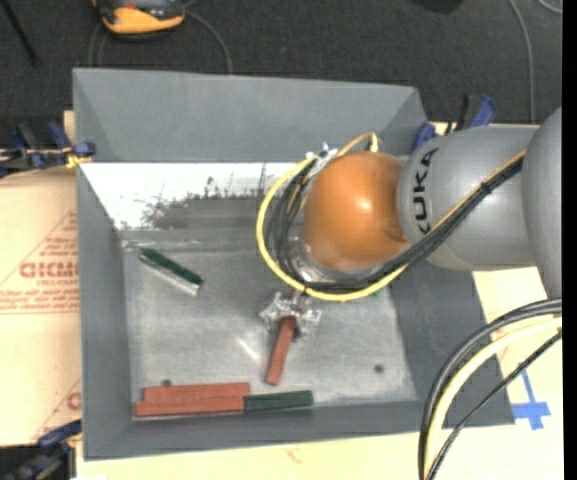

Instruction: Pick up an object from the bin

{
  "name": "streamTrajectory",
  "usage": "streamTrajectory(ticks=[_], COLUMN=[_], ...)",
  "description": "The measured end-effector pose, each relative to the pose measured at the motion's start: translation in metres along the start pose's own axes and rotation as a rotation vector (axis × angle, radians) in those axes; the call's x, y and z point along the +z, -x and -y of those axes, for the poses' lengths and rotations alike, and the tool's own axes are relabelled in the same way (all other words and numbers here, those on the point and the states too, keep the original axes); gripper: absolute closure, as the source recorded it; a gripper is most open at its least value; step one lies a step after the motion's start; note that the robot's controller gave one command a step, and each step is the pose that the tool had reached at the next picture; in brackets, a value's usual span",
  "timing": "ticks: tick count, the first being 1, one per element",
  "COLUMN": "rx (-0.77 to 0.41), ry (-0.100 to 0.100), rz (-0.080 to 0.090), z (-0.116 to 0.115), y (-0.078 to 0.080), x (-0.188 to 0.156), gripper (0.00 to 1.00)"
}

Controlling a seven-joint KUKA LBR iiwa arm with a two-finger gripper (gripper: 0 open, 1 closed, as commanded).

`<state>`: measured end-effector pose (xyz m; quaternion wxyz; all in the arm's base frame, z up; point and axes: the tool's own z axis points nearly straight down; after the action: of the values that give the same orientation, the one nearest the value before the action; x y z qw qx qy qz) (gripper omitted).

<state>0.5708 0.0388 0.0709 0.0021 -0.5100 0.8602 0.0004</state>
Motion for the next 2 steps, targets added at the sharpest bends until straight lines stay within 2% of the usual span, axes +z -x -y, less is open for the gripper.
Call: streamTrajectory(ticks=[1,2], rx=[0.0,-0.027], ry=[0.0,-0.002], rz=[0.0,0.001], z=[0.0,-0.003], y=[0.0,0.034], x=[0.0,-0.148], gripper=[1.0,1.0])
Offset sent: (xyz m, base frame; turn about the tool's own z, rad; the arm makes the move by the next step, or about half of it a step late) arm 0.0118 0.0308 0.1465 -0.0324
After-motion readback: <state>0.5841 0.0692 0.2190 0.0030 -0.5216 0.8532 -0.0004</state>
